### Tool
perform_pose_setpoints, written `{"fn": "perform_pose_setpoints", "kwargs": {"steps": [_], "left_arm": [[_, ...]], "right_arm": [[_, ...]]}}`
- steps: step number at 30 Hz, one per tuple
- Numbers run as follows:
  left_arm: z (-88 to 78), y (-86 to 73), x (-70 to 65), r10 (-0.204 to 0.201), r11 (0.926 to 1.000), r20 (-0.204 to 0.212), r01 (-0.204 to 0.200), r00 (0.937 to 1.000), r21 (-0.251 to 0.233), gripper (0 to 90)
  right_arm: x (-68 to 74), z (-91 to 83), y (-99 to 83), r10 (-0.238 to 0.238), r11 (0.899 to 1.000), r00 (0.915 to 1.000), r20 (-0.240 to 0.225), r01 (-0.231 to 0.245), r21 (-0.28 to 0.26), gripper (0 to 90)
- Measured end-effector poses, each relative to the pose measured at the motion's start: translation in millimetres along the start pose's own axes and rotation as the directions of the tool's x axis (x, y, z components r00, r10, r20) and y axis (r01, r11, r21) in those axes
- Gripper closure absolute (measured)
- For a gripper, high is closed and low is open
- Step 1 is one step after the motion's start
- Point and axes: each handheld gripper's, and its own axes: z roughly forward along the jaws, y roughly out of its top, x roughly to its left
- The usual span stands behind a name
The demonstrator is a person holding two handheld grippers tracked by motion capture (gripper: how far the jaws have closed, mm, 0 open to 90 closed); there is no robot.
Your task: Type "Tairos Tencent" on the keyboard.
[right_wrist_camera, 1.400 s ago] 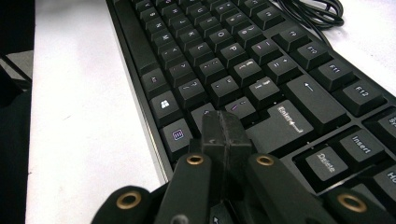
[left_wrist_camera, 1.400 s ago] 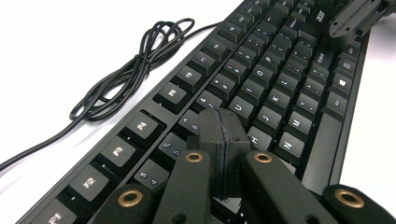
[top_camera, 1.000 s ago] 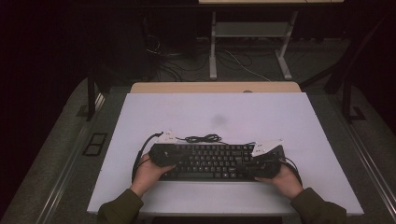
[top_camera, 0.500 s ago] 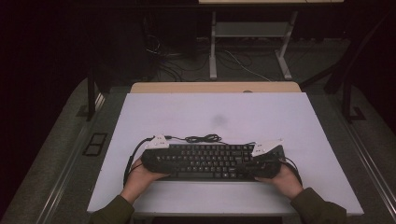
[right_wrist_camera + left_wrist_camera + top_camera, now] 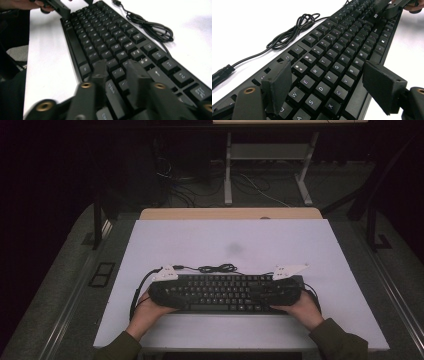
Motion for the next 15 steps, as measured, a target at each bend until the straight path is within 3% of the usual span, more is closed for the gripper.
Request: {"fn": "perform_pose_setpoints", "kwargs": {"steps": [8, 15], "left_arm": [[-0.3, -0.7, 1.2, -0.006, 0.9999, -0.004, 0.006, 1.0, -0.008, 23.3], [-2.1, -1.1, 3.2, -0.015, 0.9997, -0.015, 0.015, 0.9998, -0.019, 27.1]], "right_arm": [[-2.1, 14.3, 9.7, 0.022, 0.999, 0.9998, 0.0, -0.022, -0.035, 37.4], [-2.7, 27.3, 14.3, 0.038, 0.998, 0.9993, -0.008, -0.038, -0.043, 29.0]]}}
